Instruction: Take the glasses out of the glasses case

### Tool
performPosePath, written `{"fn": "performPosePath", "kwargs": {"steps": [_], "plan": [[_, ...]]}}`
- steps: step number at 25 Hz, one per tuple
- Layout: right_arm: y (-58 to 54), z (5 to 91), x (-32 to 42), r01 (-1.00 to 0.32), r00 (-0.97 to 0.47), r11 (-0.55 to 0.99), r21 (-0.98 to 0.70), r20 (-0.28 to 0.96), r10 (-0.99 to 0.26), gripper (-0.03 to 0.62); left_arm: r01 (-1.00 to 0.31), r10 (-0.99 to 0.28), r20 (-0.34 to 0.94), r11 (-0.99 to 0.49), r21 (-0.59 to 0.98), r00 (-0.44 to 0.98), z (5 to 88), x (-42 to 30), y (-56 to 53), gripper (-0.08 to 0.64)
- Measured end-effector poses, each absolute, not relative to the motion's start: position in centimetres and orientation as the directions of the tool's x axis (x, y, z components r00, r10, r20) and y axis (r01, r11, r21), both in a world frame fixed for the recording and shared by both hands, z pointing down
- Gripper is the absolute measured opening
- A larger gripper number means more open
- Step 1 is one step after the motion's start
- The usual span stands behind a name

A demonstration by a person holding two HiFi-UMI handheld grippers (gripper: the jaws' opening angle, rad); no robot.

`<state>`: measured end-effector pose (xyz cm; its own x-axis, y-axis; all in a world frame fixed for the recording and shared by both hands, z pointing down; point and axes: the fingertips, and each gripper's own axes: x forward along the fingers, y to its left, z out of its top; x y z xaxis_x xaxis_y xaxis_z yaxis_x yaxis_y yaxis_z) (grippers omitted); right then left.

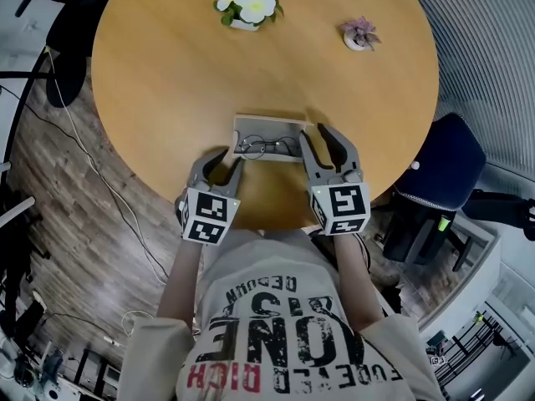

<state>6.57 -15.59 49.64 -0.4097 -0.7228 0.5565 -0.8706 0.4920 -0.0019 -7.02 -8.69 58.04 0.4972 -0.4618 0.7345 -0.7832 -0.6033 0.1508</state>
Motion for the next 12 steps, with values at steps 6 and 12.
{"fn": "performPosePath", "kwargs": {"steps": [6,12], "plan": [[-14.7,47.7,7.0,-0.882,-0.416,0.47,-0.026,0.51,-0.753,0.114,-0.794,-0.51,0.705,-0.595,0.124,0.492,56.4,-6.9,-8.7,0.122],[-13.4,46.3,7.4,-0.887,-0.433,0.456,-0.071,0.472,-0.768,0.058,-0.804,-0.583,0.637,-0.586,0.101,0.505,53.3,-6.8,-9.0,0.093]]}}
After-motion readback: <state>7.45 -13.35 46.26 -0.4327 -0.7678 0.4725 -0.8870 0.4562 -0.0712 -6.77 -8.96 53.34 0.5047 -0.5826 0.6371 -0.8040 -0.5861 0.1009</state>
